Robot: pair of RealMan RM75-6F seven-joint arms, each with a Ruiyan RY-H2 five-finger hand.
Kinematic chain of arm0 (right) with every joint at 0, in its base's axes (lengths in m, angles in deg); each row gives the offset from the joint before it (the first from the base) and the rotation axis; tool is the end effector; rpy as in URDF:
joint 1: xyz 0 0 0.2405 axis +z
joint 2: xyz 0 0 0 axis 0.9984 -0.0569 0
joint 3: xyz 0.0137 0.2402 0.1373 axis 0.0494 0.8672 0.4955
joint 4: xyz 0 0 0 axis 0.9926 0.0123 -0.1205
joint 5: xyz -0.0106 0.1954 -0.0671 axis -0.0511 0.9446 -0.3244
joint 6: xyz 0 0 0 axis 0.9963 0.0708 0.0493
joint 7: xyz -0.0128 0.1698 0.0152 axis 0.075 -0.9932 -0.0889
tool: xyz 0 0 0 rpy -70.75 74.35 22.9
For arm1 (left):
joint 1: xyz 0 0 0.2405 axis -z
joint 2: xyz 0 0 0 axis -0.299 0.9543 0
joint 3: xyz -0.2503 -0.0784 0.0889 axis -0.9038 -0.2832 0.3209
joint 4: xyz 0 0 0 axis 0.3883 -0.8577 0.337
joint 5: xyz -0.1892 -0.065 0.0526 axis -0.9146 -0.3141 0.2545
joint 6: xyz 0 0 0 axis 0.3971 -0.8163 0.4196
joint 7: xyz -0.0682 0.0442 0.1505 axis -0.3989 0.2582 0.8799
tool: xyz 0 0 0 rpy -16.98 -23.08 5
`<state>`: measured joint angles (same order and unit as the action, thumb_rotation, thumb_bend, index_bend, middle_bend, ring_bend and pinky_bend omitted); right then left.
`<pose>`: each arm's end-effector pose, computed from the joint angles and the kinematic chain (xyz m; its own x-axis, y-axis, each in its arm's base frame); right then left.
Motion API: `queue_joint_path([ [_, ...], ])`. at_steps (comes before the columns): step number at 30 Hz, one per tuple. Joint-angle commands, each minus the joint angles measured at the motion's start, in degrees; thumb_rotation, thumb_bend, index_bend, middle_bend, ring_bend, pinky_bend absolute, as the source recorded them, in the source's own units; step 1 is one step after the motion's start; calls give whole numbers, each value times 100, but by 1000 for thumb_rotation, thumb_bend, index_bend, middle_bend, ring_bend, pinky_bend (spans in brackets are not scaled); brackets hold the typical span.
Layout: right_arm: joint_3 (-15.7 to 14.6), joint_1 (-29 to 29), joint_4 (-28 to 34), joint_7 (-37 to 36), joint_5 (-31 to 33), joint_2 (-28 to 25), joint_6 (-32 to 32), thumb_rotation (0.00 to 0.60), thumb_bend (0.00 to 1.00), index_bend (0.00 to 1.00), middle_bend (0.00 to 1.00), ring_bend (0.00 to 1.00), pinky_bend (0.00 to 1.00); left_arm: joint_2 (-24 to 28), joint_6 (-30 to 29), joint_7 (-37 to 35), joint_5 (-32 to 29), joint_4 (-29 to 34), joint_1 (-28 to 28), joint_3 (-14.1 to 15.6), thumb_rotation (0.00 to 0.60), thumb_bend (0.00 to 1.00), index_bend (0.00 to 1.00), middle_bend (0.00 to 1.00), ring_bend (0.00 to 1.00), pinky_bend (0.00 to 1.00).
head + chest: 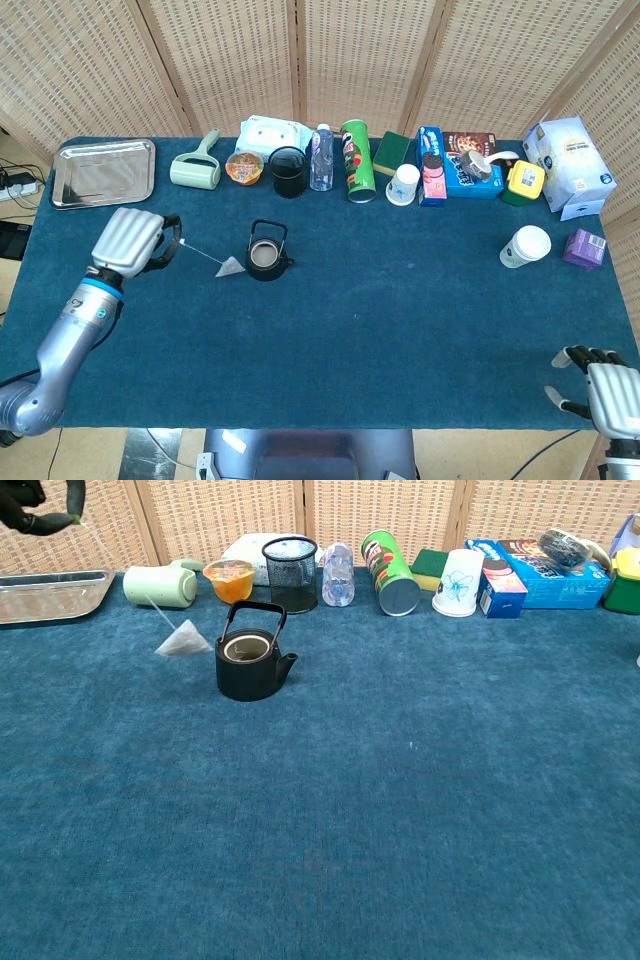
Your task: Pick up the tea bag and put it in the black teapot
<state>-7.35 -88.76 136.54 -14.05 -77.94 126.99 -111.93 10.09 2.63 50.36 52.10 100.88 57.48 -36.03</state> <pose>-0.3570 -0.1606 0.1620 0.3998 -0.0392 0.9158 -0.9136 0.0642 0.4016 -0.1543 0.3883 0.1376 0.4974 0.1202 0.8592 0.8466 -0.2838 -0.4504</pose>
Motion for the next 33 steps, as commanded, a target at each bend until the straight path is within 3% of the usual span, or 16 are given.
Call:
queue_joint_path([
  [1, 9, -7, -21, -27, 30, -1, 1, 600, 212, 497, 491, 467, 363, -51, 108, 118, -207, 19, 216, -97, 600, 519, 593, 1000, 975, 872],
  [13, 37, 12, -106, -99, 138, 39, 86, 600, 212, 497, 491, 467, 363, -339, 225, 505, -982, -118, 878, -214, 600, 519, 593, 1000, 975, 872],
  [33, 118, -38, -231, -246, 383, 38, 128, 600, 211, 496, 491, 467, 362, -726, 315, 794, -1666, -572, 1593, -97, 600, 518, 597, 1000, 975, 872],
])
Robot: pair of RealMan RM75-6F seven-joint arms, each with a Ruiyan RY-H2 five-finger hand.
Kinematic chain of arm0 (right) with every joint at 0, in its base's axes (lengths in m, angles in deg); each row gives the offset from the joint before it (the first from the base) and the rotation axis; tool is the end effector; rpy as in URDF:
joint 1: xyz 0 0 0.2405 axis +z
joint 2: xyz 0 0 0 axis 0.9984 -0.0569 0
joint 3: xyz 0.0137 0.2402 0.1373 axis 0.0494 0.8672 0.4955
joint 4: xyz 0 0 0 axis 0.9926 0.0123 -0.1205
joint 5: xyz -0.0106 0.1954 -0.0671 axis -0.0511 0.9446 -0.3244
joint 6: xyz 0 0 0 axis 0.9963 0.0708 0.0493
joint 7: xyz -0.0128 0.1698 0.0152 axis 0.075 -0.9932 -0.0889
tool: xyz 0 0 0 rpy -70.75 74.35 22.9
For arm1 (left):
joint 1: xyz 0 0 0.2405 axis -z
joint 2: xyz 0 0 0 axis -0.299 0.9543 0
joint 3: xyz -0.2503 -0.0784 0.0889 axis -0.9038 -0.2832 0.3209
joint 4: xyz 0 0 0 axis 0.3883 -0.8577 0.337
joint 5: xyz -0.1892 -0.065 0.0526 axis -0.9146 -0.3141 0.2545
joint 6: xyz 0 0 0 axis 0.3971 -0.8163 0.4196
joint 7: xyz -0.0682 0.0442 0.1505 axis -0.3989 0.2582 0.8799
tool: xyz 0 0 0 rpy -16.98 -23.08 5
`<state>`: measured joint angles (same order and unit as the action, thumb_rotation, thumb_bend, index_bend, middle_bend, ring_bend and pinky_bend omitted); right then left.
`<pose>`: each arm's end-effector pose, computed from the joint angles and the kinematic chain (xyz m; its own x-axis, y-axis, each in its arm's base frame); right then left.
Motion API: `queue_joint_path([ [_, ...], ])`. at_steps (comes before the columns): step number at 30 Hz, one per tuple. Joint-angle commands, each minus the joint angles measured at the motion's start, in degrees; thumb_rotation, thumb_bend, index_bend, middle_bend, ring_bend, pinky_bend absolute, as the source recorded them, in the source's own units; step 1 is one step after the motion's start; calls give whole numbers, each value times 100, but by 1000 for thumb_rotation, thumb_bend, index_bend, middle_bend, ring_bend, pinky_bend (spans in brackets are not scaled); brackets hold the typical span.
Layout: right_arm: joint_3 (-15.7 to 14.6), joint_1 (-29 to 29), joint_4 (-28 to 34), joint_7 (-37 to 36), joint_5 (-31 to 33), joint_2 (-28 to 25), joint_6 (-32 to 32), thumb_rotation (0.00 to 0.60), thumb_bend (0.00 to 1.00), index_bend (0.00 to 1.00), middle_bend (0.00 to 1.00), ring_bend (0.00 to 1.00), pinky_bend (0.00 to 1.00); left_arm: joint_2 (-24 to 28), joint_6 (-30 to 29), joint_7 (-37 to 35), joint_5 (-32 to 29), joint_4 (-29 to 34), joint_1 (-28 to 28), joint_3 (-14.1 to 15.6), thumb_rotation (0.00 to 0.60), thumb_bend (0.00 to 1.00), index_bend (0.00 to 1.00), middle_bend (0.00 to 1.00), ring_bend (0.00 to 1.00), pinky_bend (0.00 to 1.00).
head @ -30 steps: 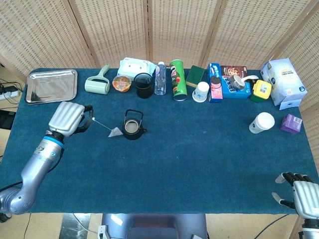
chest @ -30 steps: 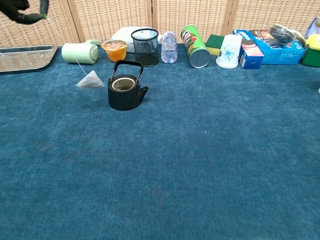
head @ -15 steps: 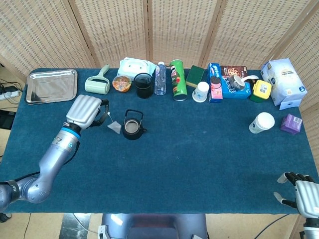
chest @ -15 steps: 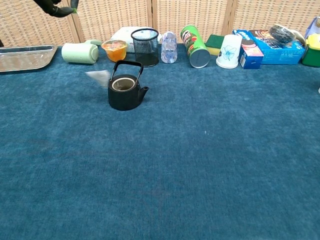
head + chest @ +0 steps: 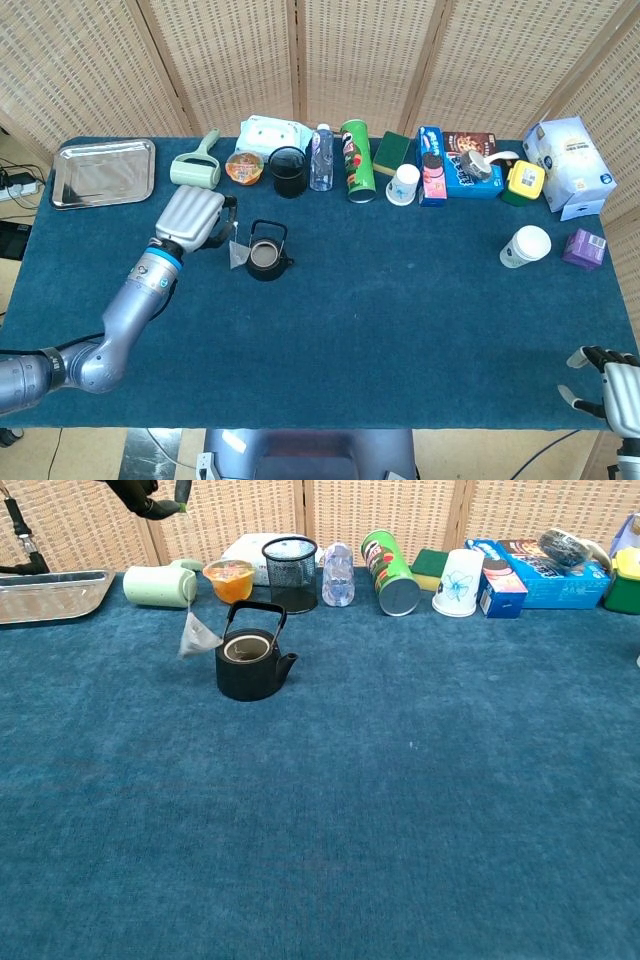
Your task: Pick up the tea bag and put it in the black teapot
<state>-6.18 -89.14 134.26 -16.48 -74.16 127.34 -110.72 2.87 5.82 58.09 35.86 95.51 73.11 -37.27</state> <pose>-0.3754 -0.1609 0.1692 0.3880 -0.0352 0.9210 -0.9107 0.1390 0.3889 -0.0828 0.4372 0.0981 0.5005 0.1498 0.8527 0.8386 -0.3285 -0.4345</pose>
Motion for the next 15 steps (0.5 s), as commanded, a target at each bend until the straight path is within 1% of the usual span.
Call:
queue_joint_path([
  [1, 2, 1, -5, -2, 7, 4, 10, 600, 211, 496, 491, 467, 362, -5, 0, 28, -58, -45, 42, 36, 600, 517, 597, 1000, 975, 872],
  [6, 7, 5, -1, -7, 7, 9, 17, 600, 212, 496, 492, 467, 362, -43, 21, -4, -137, -128, 115, 80, 600, 518, 596, 1000, 975, 873],
  [15, 31, 3, -43, -44, 57, 15, 41, 600, 212, 494, 491, 467, 362, -48, -14, -17, -162, -139, 257, 64, 600, 518, 597, 1000, 975, 872],
])
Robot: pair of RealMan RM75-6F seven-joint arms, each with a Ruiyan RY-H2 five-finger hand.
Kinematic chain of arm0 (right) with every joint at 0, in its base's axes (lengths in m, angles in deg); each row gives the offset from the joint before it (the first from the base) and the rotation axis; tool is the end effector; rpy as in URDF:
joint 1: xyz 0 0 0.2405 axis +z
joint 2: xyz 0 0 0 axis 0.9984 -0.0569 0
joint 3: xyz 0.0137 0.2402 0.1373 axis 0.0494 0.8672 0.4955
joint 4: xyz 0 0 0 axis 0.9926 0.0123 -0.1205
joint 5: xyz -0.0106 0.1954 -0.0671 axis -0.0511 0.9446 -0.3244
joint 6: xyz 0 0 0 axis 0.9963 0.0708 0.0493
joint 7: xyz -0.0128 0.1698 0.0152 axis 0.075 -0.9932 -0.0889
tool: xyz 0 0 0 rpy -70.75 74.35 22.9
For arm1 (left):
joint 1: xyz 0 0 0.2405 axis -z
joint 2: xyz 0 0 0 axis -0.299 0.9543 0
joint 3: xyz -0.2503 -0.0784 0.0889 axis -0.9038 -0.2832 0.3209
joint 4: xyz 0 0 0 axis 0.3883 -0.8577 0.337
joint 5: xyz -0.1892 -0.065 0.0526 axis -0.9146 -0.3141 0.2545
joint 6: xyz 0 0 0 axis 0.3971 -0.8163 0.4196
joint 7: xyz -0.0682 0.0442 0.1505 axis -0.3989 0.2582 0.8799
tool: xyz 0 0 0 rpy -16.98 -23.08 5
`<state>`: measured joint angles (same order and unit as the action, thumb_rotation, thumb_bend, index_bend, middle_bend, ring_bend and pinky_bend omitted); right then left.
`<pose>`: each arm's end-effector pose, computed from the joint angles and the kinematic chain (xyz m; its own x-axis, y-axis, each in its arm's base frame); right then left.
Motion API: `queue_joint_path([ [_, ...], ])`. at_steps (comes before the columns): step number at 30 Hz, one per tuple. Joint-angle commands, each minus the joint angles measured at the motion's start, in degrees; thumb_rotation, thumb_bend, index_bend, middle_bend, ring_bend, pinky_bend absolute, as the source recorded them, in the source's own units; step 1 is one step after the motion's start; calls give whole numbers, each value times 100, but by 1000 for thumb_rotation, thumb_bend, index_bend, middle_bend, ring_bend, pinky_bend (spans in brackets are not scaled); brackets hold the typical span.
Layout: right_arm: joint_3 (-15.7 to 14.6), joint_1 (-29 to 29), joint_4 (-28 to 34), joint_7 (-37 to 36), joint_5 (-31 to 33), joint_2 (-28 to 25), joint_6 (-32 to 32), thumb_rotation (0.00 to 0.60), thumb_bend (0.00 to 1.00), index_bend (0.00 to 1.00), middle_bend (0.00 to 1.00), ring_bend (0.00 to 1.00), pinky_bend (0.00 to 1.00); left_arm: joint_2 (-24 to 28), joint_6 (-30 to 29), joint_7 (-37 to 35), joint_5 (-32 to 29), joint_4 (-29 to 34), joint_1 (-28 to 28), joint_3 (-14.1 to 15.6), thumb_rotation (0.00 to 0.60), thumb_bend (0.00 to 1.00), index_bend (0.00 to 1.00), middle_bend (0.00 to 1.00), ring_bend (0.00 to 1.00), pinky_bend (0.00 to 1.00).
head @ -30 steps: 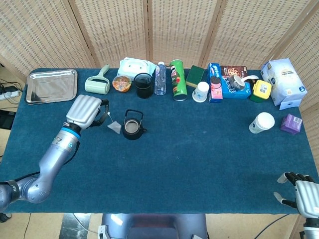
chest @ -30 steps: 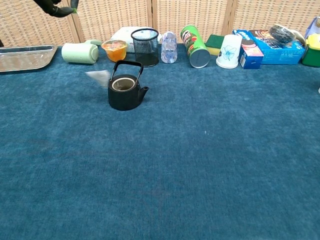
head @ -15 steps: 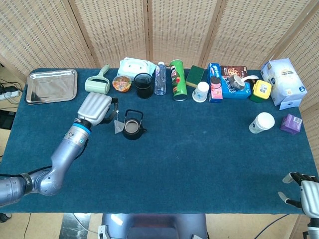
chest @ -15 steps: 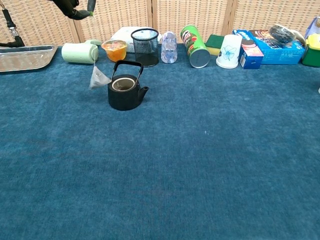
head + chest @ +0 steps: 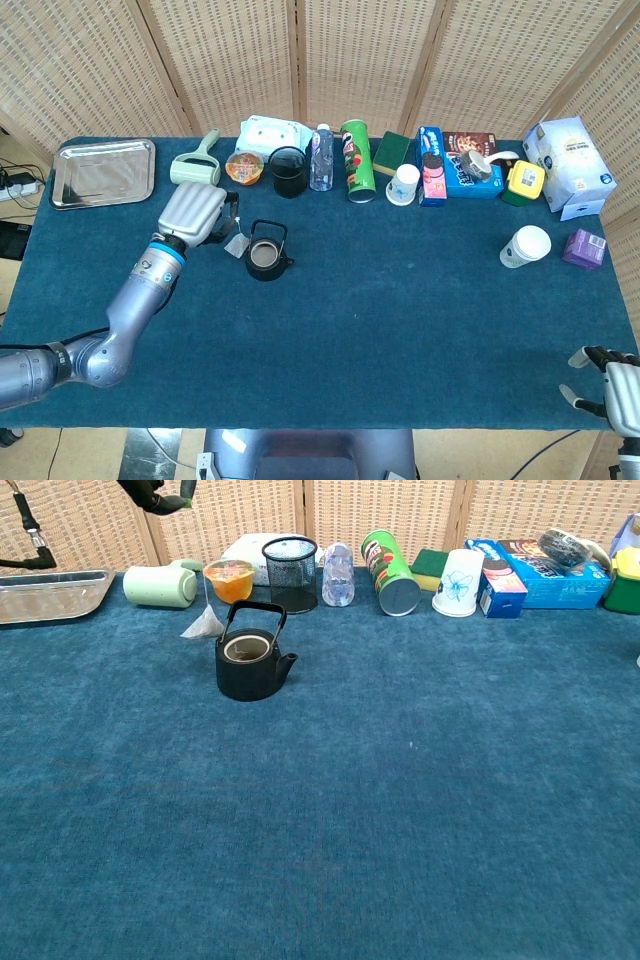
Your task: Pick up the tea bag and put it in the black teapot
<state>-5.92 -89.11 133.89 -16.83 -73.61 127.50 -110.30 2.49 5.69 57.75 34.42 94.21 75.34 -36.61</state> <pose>-0.3781 -0.1617 0.1693 0.3845 -0.0361 0.9224 -0.9106 0.1490 0.3854 -0.0754 0.4443 0.0975 0.5022 0.1430 0.8529 0.8369 -0.3287 -0.4376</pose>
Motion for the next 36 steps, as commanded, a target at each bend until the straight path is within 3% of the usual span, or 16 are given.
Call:
queue_joint_path([
  [1, 7, -1, -9, -20, 5, 0, -1, 600, 212, 494, 491, 467, 362, -20, 2, 26, -34, -14, 59, -4, 600, 517, 597, 1000, 975, 872],
  [17, 11, -36, -52, -67, -8, -4, -53, 600, 212, 494, 491, 467, 362, -250, 45, 139, -277, -231, 380, 32, 600, 517, 597, 1000, 975, 872],
  [29, -170, 80, 143, 191, -785, -62, -316, 600, 212, 494, 492, 464, 360, -355, 85, 203, -371, -334, 480, 204, 600, 516, 597, 1000, 975, 872],
  [36, -184, 100, 260, 307, -879, -106, -373, 600, 211, 494, 491, 463, 359, -384, 145, 239, -406, -402, 500, 334, 600, 516, 596, 1000, 975, 873],
])
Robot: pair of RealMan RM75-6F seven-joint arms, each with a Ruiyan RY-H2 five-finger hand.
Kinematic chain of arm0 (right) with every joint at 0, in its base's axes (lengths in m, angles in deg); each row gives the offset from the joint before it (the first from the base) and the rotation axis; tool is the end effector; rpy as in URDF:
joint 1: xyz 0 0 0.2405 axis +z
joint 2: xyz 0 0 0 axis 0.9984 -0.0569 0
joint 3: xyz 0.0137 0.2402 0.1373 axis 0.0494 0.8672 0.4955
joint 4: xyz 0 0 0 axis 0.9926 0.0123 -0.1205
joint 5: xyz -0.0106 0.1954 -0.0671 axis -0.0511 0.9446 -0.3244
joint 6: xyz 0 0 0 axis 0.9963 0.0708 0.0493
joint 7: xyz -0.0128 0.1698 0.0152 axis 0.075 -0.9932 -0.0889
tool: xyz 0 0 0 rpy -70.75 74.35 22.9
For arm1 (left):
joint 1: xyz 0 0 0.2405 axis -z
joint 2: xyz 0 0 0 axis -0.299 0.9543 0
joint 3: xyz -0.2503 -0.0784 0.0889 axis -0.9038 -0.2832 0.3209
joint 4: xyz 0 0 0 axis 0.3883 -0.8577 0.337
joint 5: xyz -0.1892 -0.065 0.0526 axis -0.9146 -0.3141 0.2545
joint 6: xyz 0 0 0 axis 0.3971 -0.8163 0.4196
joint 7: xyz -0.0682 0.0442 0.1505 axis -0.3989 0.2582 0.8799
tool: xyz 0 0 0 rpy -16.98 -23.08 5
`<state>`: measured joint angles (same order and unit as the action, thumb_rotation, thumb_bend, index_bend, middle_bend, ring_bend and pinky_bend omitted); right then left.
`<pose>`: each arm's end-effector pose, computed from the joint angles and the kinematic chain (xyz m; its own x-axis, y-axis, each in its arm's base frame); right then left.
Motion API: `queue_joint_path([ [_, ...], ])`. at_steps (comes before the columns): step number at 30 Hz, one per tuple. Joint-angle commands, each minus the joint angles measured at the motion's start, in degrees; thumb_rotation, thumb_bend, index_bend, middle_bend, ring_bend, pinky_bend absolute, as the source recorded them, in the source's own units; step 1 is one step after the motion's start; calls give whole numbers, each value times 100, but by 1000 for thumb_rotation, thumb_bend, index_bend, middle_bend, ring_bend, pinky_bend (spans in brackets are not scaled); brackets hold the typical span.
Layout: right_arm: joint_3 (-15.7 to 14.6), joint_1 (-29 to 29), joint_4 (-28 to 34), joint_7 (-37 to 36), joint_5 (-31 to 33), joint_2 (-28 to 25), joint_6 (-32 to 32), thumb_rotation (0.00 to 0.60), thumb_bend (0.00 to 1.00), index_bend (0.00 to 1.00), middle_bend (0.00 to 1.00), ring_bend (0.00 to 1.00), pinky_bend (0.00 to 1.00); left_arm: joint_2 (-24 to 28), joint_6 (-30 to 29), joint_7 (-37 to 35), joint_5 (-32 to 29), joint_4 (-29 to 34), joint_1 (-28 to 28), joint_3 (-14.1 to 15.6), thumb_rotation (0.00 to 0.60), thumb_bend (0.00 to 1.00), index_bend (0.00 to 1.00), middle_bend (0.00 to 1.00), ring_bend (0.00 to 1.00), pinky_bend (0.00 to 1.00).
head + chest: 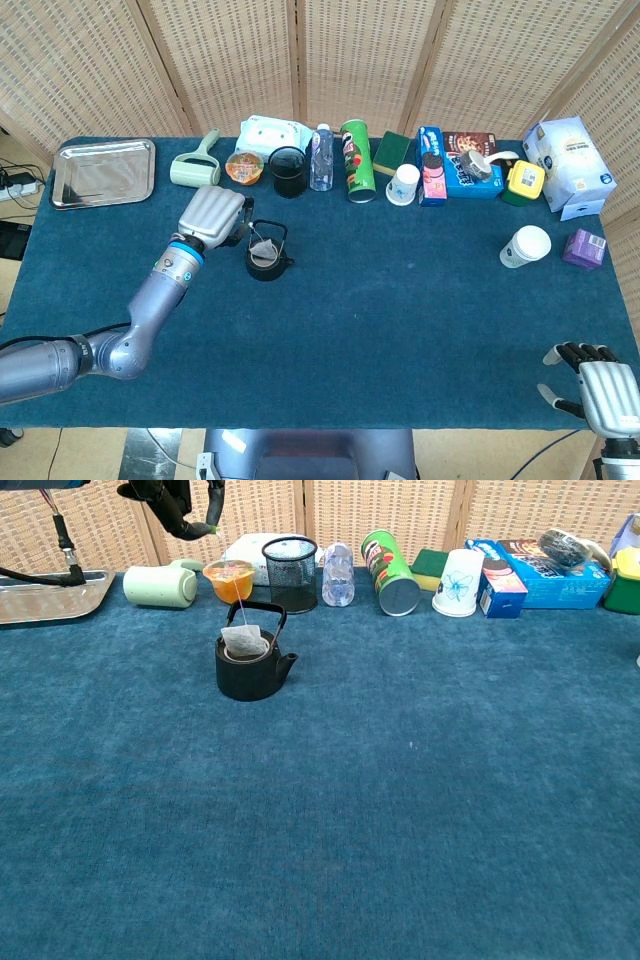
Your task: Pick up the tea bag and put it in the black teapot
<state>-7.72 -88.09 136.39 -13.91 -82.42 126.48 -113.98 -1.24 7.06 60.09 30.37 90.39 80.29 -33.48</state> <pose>-0.3420 -0.1636 0.1639 0.4148 -0.0083 0.9099 -0.9097 -0.0260 0.4145 -0.0665 0.4525 0.0687 0.5530 0.1811 0.8132 0.8092 -0.3492 -0.4725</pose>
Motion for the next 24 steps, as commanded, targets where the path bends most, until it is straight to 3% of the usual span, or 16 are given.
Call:
queue_joint_path([
  [1, -3, -6, 13, 18, 8, -5, -11, 600, 211, 494, 491, 463, 359, -19, 6, -3, 0, -30, 6, 27, 600, 516, 596, 1000, 975, 873],
  [13, -2, -63, -26, -37, 103, -8, -63, 600, 210, 494, 491, 462, 357, 110, -121, -180, 244, 196, -89, 33, 600, 517, 599, 1000, 975, 872],
  [24, -7, -72, -79, -103, 146, 14, -50, 600, 211, 492, 491, 462, 357, 185, -102, -76, 256, 321, -181, 277, 600, 516, 600, 1000, 975, 872],
])
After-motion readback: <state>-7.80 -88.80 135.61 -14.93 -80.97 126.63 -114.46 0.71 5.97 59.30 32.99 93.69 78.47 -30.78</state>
